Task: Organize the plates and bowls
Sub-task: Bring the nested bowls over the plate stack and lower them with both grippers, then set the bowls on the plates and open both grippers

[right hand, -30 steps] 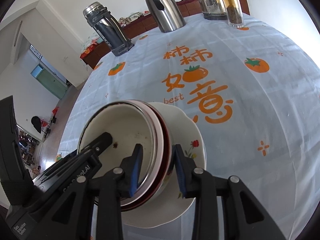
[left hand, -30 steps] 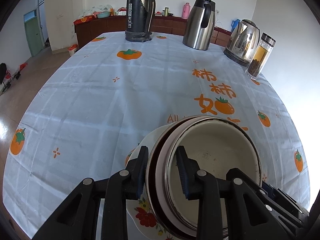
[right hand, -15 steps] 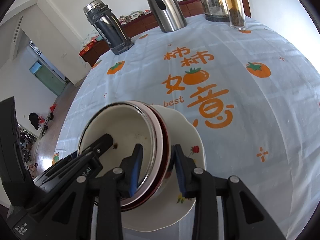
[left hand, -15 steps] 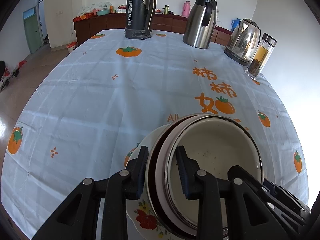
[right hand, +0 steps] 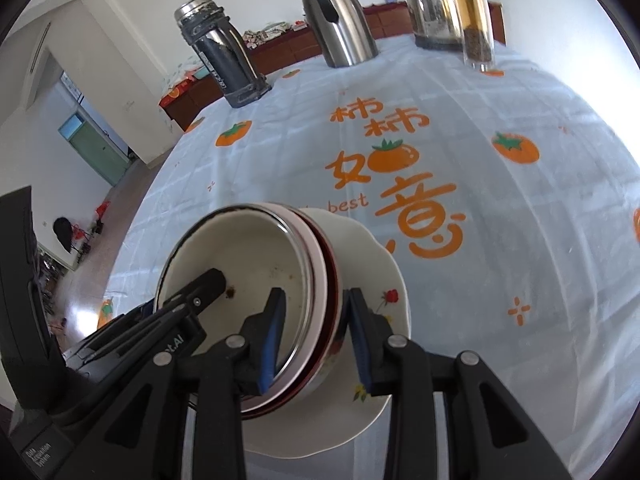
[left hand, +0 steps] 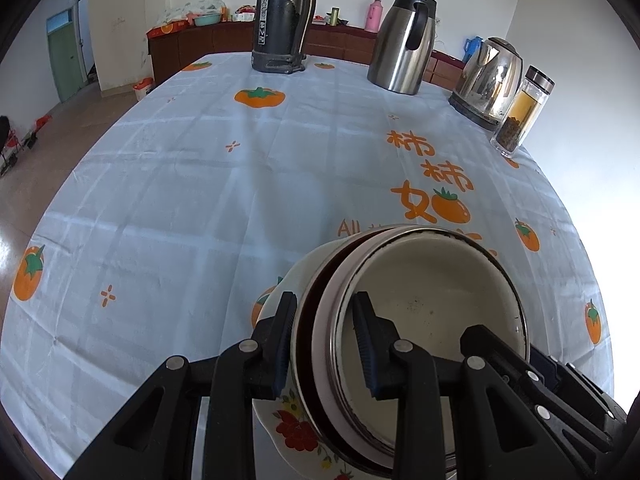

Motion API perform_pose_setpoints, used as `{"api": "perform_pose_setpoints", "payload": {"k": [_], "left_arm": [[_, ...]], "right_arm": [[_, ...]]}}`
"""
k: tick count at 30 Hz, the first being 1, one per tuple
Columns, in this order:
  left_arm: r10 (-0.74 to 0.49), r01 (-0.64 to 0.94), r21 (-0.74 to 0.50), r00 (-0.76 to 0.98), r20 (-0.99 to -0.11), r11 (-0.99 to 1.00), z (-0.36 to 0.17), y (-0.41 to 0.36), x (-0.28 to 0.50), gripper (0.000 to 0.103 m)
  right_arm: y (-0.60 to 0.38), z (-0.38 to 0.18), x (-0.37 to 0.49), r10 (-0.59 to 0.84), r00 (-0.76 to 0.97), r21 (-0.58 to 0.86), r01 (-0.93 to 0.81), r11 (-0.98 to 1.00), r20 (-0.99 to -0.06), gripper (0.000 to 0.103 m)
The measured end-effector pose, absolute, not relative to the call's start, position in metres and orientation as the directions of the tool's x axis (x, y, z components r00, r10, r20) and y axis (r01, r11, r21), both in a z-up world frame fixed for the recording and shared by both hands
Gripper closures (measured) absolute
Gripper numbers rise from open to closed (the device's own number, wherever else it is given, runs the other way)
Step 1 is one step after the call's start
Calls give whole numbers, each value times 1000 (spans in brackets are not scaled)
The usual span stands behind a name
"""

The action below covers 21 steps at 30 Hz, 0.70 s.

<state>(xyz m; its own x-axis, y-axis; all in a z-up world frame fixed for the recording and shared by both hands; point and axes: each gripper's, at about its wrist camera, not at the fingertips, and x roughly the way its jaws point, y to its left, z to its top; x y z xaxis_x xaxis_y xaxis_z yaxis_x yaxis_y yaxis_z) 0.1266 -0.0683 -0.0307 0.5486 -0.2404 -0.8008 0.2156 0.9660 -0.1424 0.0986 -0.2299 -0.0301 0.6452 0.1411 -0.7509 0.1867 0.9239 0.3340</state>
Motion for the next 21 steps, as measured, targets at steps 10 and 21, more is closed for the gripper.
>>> {"api": "perform_pose_setpoints", "payload": {"k": [10,21], "left_arm": [[-235,219,-132,559,-795,967,-25,-67,119,71],[-235,221,-126,589,-773,967,-14,-64,108,57]], "right_arm": [[-234,-17,88,123,702,350,189,918,-702,55],[-236,-10,74,120,730,372,194,908,-673,49]]}}
